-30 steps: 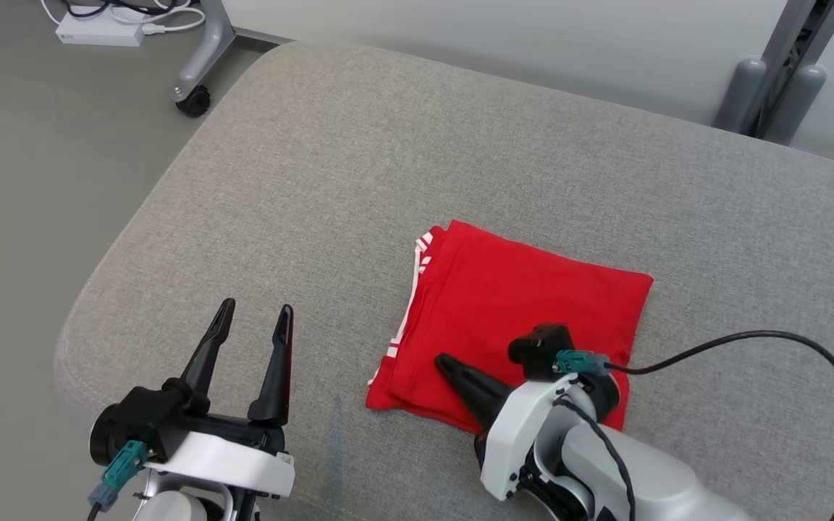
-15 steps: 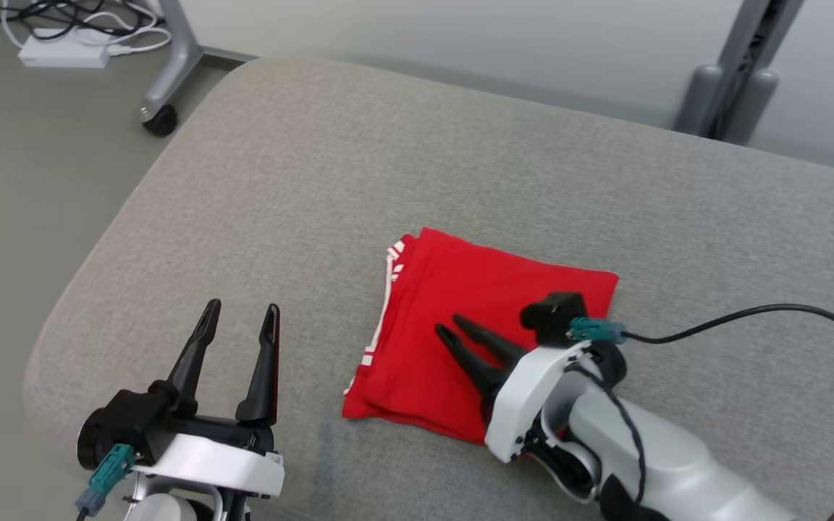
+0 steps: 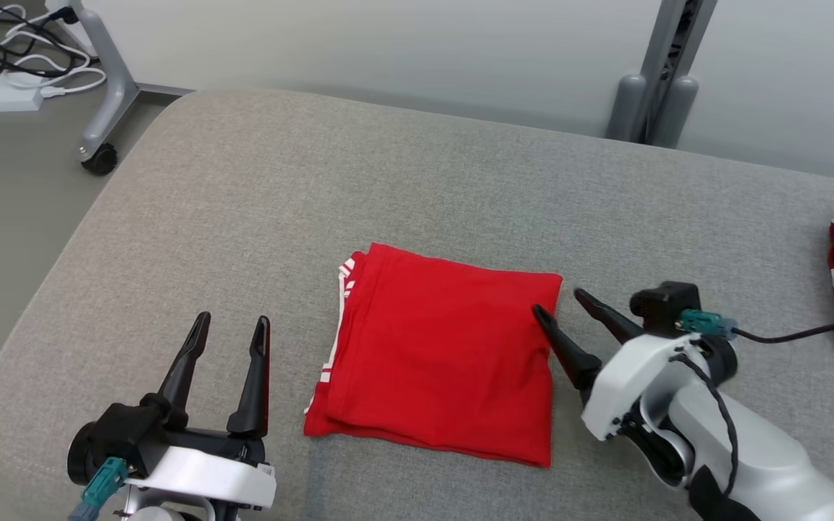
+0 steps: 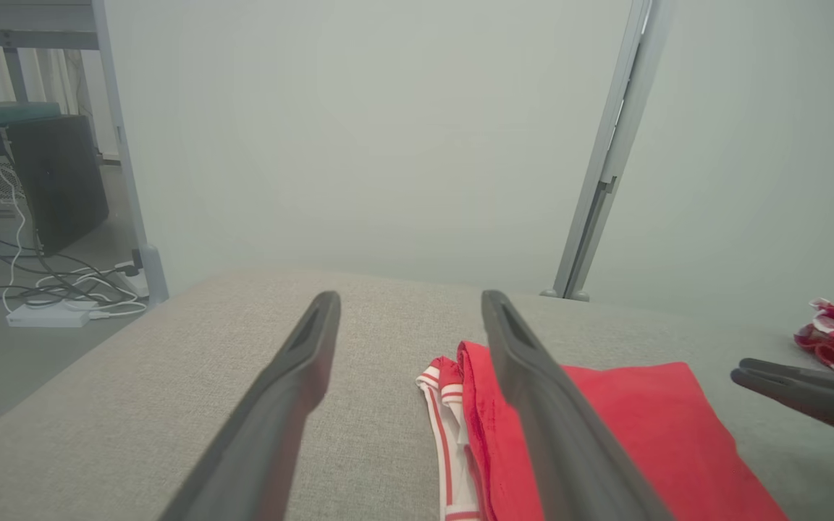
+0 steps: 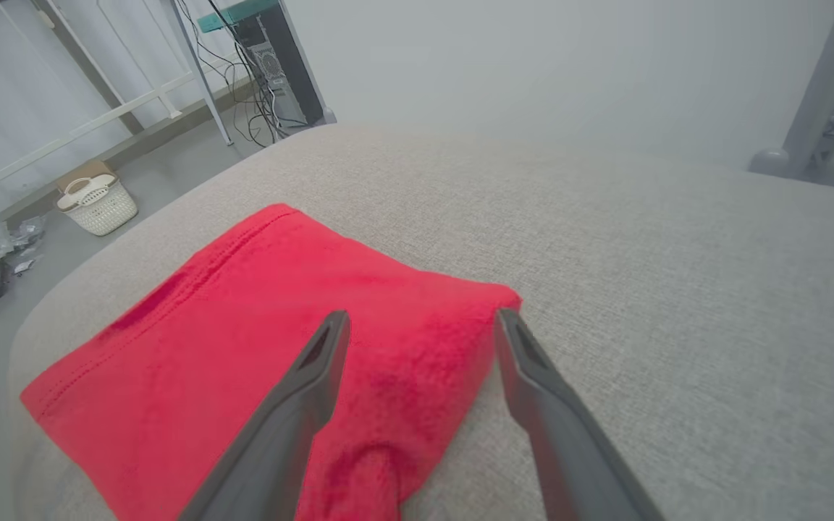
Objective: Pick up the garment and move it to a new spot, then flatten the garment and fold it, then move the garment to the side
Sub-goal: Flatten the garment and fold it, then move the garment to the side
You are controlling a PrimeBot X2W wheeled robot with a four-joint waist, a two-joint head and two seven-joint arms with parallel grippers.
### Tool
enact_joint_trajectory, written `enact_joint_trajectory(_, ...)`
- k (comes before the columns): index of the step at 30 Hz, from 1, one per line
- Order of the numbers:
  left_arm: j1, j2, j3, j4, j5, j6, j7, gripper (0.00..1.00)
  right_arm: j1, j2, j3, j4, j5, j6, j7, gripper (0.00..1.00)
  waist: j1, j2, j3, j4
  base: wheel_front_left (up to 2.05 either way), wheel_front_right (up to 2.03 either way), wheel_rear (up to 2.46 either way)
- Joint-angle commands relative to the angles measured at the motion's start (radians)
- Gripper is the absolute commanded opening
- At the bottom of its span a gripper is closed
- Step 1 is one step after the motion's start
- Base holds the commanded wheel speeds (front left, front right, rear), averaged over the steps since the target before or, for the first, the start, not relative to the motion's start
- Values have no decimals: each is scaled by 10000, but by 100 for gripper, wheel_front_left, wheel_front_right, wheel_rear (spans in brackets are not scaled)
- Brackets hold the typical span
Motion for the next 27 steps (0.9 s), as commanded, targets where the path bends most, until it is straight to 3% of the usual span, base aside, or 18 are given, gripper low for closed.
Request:
enact_joint_trajectory(1, 24, 35, 56, -43, 84, -14, -42, 100, 168, -111, 11, 198, 59, 1, 14, 100, 0, 0, -25, -57, 0, 0, 0)
enact_joint_trajectory(27, -177, 35, -171, -5, -67, -33, -42, 100, 118, 263, 738, 926, 3188, 1, 2644, 100, 0, 0, 204, 319, 0, 0, 0)
